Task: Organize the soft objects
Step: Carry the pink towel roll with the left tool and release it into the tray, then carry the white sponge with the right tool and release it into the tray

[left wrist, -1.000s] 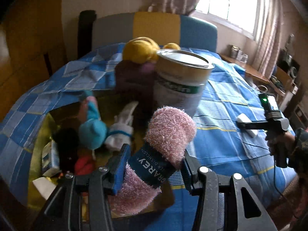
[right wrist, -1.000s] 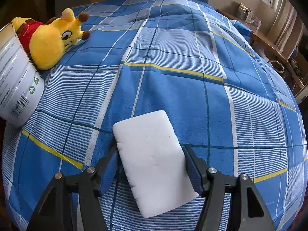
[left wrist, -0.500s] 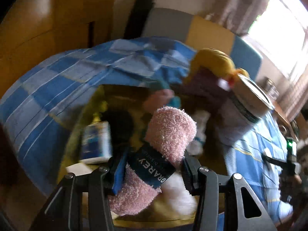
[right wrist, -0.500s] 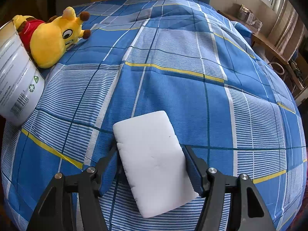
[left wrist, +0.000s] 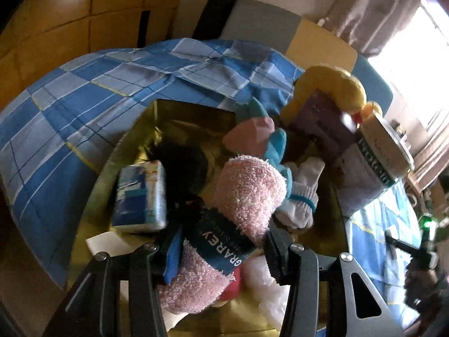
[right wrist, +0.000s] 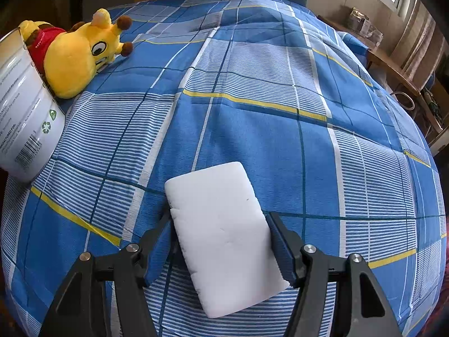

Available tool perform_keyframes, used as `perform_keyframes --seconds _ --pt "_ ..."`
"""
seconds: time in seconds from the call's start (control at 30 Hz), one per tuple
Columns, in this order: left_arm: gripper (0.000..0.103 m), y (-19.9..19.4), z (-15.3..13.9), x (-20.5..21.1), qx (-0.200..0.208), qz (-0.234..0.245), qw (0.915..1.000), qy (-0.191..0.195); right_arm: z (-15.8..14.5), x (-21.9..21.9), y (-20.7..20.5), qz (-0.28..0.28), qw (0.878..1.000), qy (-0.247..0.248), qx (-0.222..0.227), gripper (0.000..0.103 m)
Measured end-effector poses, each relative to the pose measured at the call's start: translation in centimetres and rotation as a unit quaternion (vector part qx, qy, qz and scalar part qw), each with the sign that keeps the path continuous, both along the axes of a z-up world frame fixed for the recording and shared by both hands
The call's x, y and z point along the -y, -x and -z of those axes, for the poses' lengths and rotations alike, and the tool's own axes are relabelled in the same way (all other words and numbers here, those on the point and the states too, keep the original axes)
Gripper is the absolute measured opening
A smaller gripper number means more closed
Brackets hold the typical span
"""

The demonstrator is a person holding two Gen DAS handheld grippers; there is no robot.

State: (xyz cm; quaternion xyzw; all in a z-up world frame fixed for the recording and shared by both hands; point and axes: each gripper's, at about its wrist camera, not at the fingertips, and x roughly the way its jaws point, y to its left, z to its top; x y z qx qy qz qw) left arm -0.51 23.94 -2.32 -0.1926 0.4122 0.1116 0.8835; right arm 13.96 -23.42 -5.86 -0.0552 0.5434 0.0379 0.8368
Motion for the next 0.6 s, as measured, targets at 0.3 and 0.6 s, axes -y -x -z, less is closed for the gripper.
perform_keyframes --seconds 0.3,0.6 --pt "0.065 -0.1 0.1 2.8 -0.011 0.017 0.9931 -0.115 -0.2 0.0 -0.6 0.022 1.0 -0.004 -0.01 0.059" --pt "0.07 1.7 -2.4 2.9 0.033 0.031 0.989 -0.141 -6.2 -3.8 -6.1 0.052 0.998 0.0 0.025 0.058"
